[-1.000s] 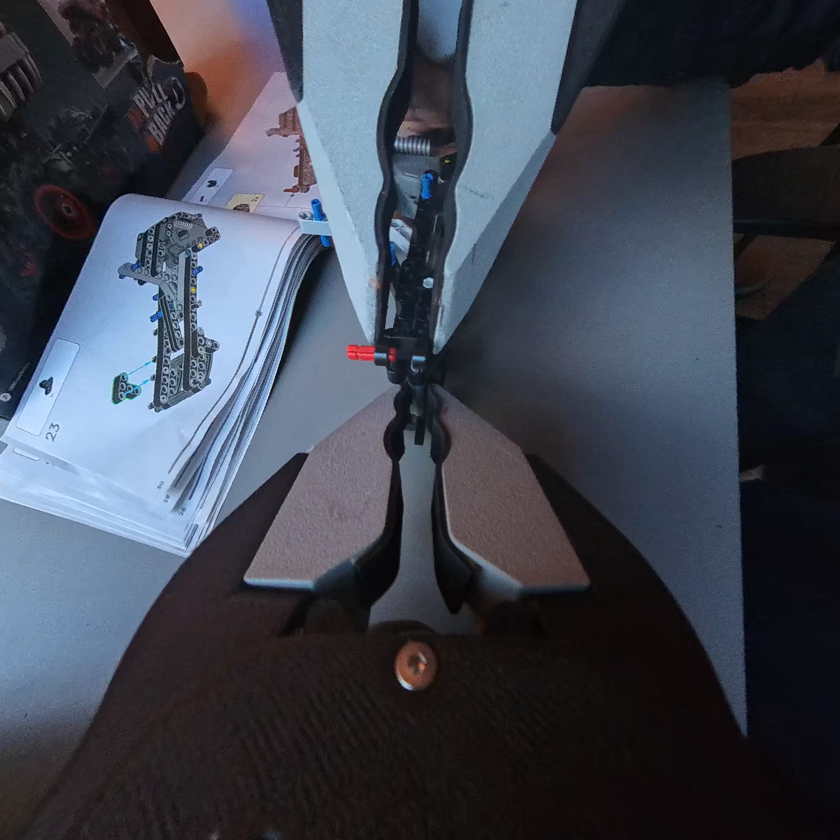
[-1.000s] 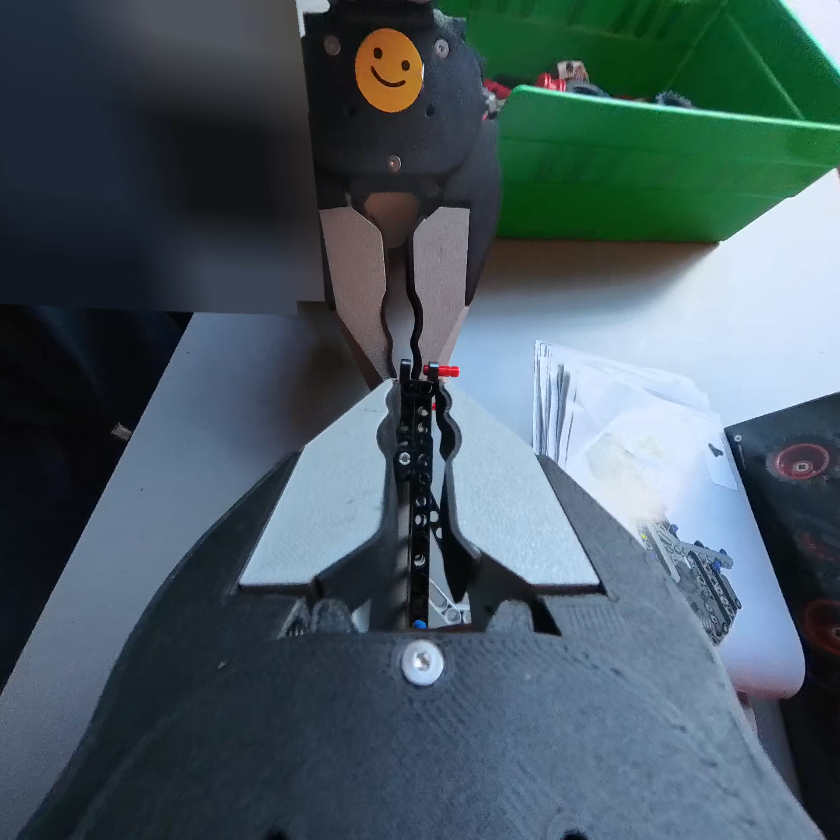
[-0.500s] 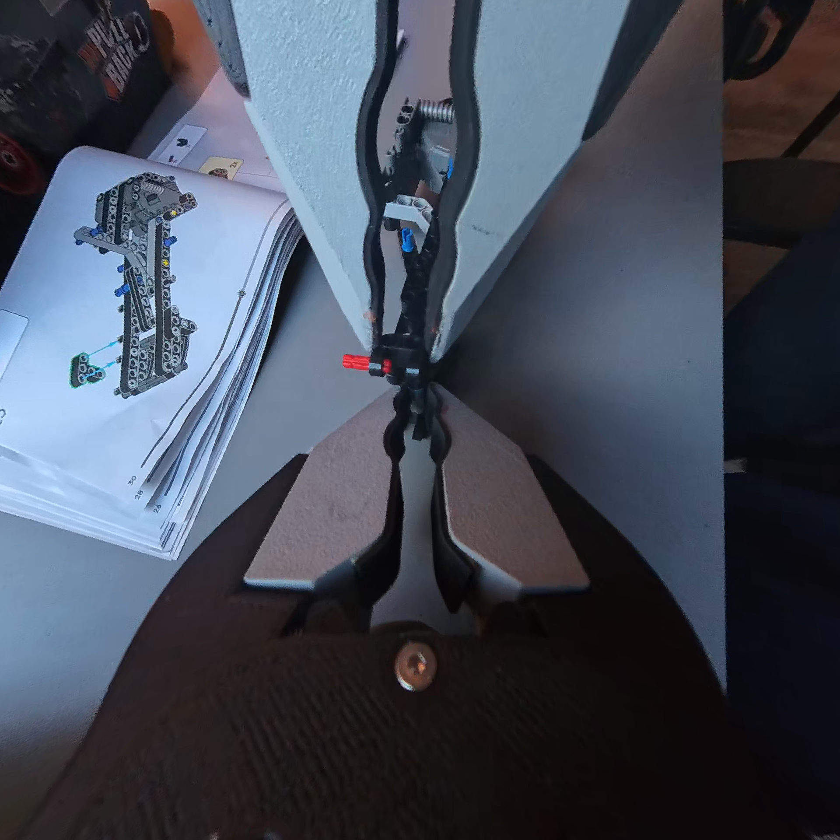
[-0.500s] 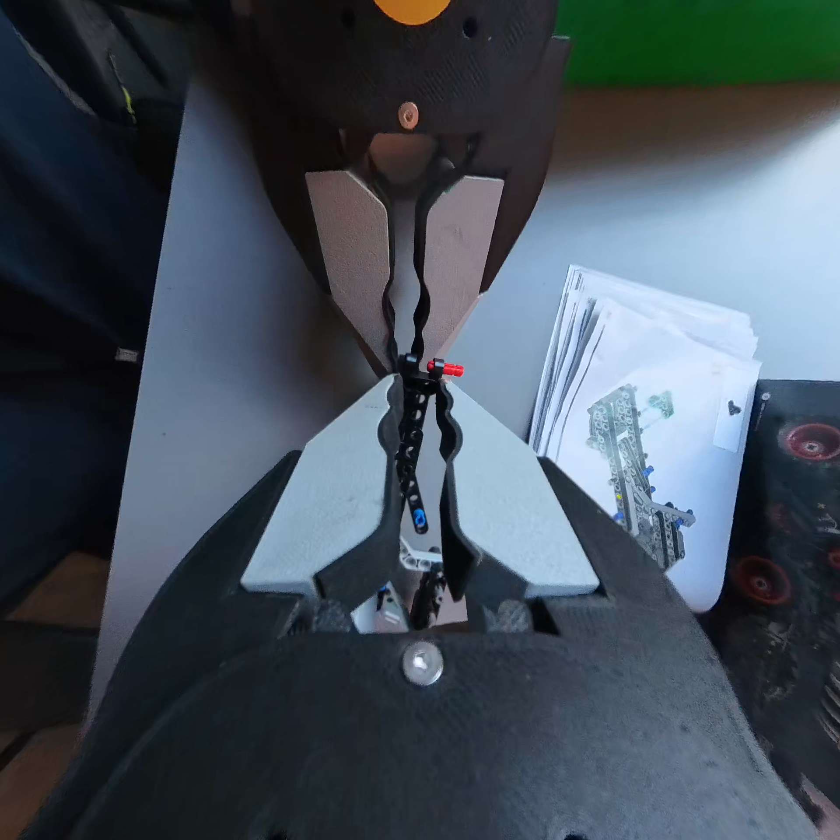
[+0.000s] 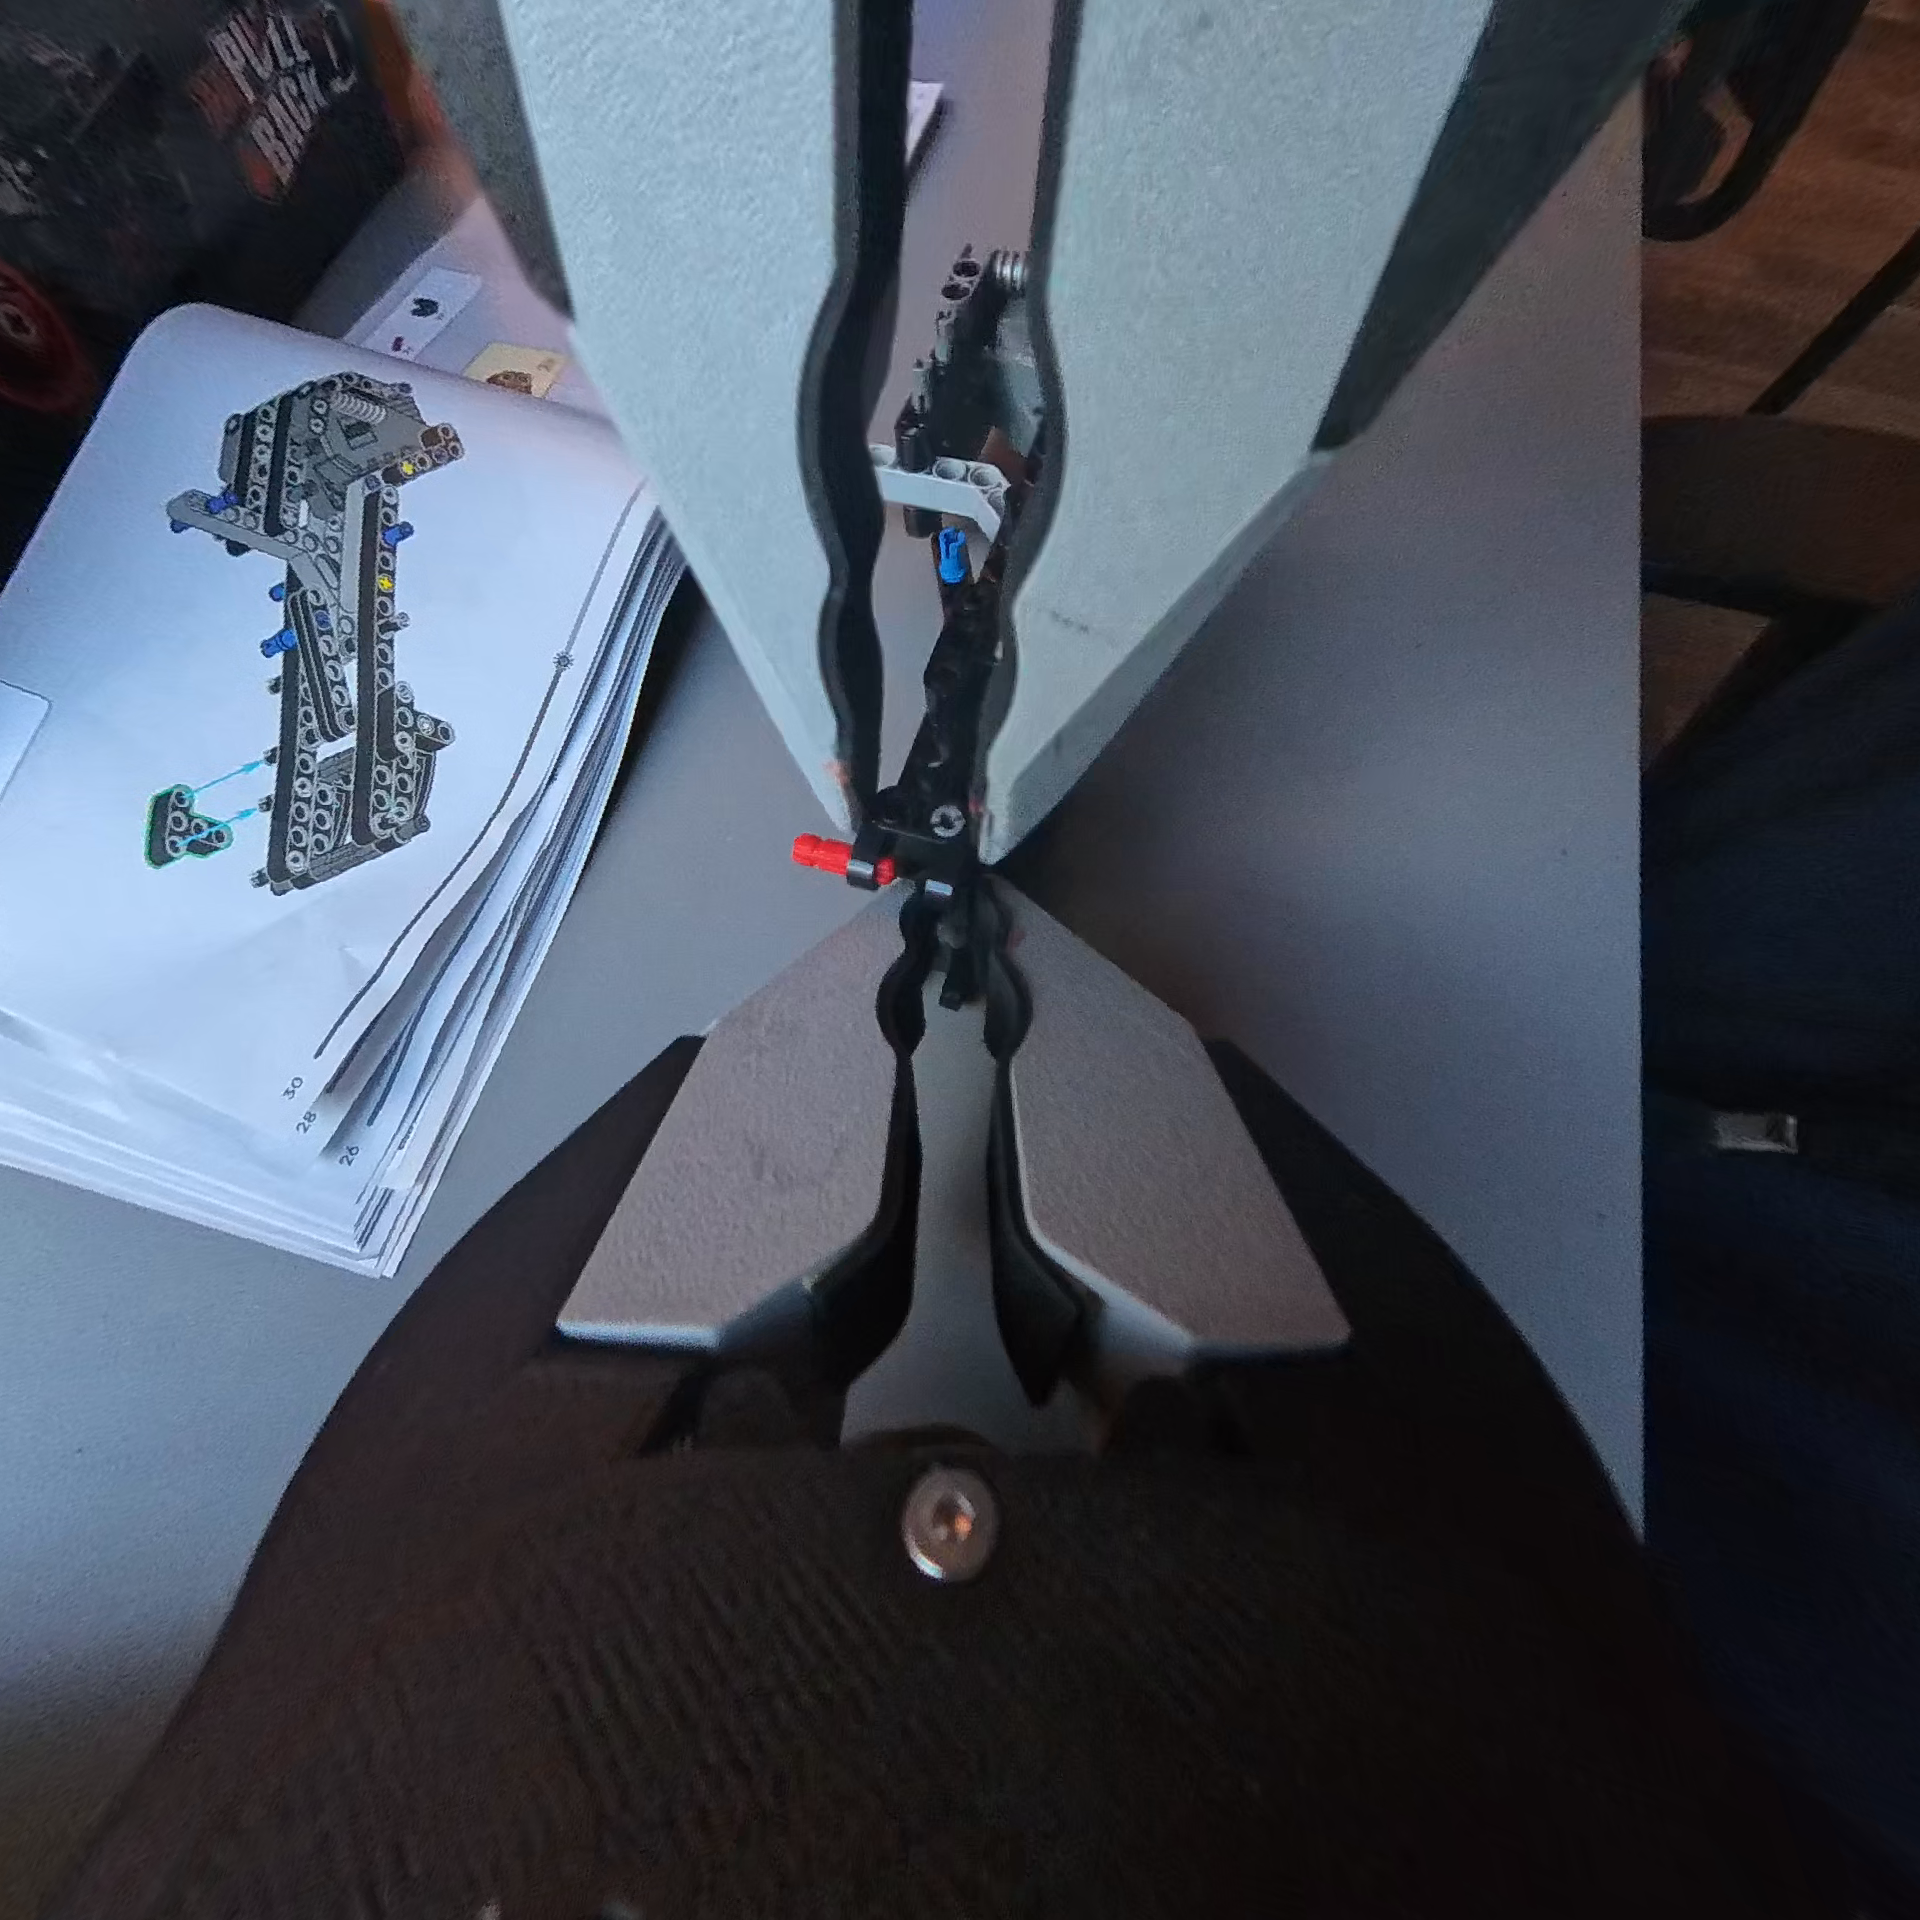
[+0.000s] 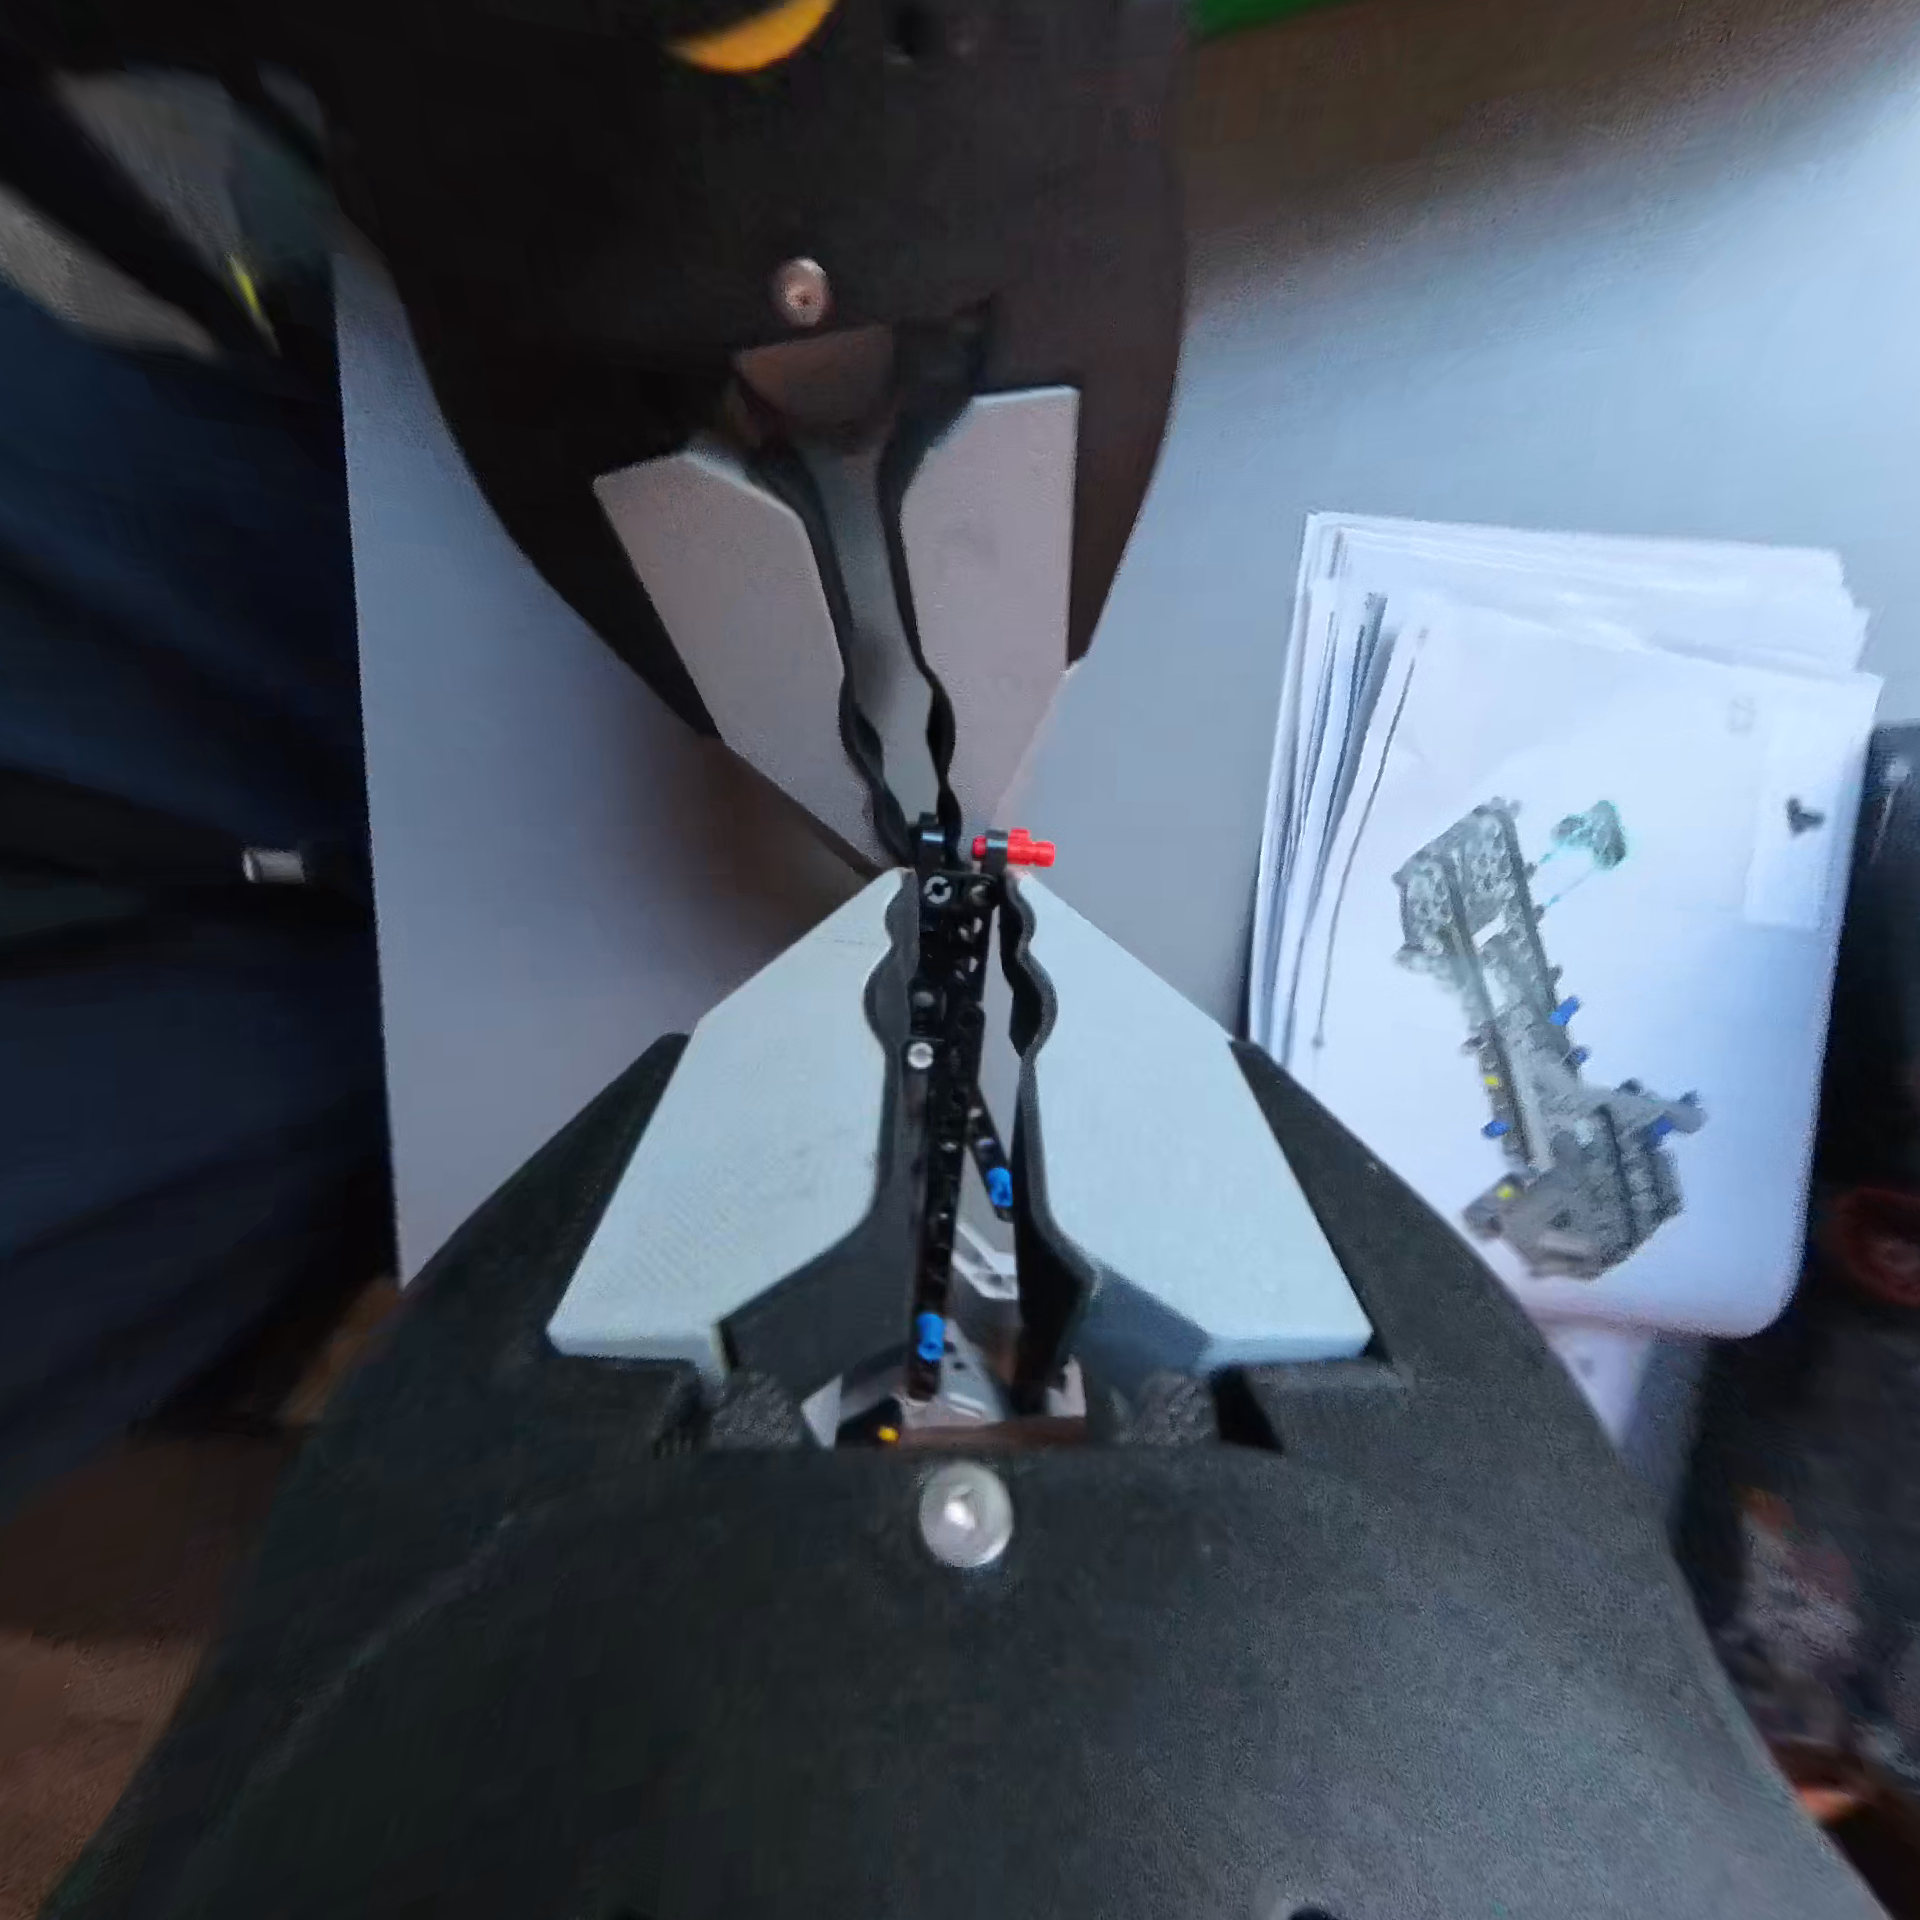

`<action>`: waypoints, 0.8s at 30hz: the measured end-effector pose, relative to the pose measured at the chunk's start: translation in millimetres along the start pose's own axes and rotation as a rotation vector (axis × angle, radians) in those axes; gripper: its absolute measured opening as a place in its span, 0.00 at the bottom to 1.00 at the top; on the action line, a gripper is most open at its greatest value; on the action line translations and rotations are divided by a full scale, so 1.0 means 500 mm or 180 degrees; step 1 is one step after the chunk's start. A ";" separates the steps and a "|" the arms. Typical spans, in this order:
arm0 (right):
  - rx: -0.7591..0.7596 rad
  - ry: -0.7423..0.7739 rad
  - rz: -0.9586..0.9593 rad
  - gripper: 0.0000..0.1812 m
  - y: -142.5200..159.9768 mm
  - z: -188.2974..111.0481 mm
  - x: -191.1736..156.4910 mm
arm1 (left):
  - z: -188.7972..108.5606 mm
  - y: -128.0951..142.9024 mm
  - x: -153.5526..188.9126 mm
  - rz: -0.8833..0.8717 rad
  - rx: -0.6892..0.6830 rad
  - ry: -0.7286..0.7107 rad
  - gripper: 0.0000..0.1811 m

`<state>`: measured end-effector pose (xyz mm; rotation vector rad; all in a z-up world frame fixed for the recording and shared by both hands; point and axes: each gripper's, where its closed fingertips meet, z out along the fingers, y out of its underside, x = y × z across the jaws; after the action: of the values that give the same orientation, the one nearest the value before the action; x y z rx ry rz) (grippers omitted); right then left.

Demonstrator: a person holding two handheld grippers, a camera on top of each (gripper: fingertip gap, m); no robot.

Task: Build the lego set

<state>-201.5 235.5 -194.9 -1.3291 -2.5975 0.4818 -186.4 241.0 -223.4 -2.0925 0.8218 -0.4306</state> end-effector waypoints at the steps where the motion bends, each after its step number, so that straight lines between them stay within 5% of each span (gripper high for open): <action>1: 0.0127 0.0017 0.0144 0.07 0.000 -0.003 -0.002 | 0.001 -0.001 0.000 0.0008 0.0004 -0.0007 0.02; 9: 0.0527 0.0218 0.0213 0.16 0.028 -0.024 -0.013 | 0.000 -0.002 0.000 -0.0013 0.0025 0.0007 0.02; 14: 0.1151 0.0506 0.0220 0.18 0.031 -0.101 -0.016 | -0.010 -0.014 0.009 0.0047 0.0185 0.0081 0.01; 18: 0.1265 0.1091 0.0540 0.19 0.133 -0.148 0.014 | -0.010 -0.014 0.010 0.0018 0.0185 0.0115 0.02; 24: 0.1895 0.1184 0.1534 0.25 0.297 -0.184 0.014 | -0.016 -0.019 0.012 0.0085 0.0264 0.0084 0.02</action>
<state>-65.2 341.0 -163.4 -1.6056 -1.6414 0.8906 -182.7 236.3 -210.8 -2.0011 0.8327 -0.4710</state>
